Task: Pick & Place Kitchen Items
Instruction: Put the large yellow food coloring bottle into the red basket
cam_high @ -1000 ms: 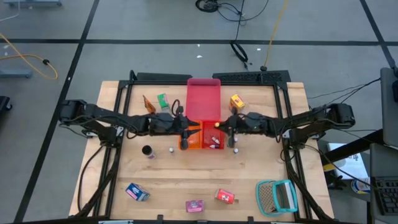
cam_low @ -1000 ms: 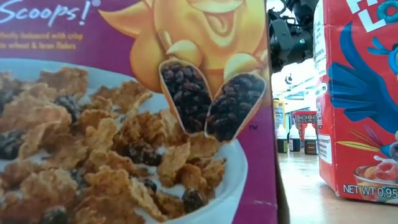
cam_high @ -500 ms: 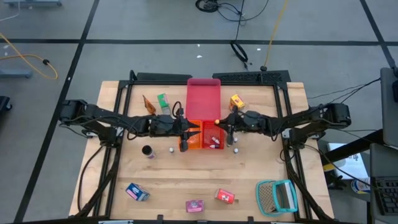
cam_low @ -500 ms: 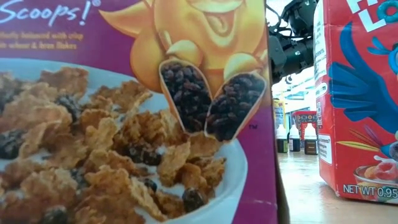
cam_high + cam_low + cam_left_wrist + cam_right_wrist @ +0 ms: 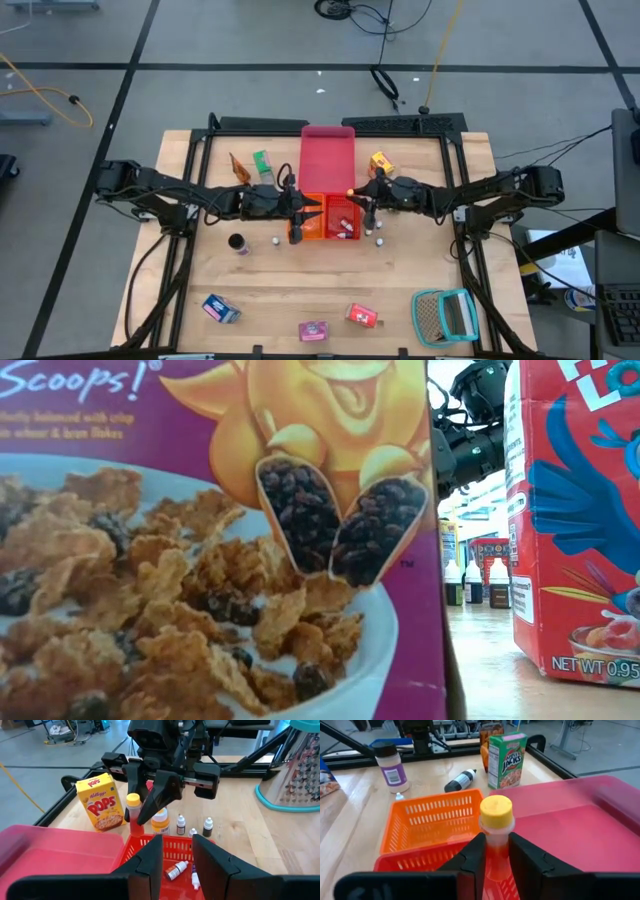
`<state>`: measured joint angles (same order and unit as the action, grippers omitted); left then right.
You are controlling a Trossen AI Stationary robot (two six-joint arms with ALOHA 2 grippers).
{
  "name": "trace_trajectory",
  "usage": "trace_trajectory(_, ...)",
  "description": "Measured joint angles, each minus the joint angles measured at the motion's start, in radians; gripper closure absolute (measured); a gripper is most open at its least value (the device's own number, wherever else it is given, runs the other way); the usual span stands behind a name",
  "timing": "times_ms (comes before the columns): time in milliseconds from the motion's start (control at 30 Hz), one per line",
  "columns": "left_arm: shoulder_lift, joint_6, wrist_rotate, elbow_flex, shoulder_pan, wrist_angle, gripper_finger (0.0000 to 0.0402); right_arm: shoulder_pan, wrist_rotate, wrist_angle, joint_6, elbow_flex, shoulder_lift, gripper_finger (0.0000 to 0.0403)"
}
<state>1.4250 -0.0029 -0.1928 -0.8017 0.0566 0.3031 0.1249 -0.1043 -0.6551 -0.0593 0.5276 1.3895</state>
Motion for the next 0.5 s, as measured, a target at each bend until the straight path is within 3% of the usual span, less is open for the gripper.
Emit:
trace_trajectory(300,0.000,-0.003,0.000,0.000,0.000,0.000,0.0293,0.000,-0.003,-0.062,-0.008,-0.039,0.002,0.0328)
trace_trajectory(500,0.000,-0.003,0.005,0.000,0.000,0.007,0.0293,0.000,0.000,-0.201,-0.006,-0.046,0.092,0.0328)
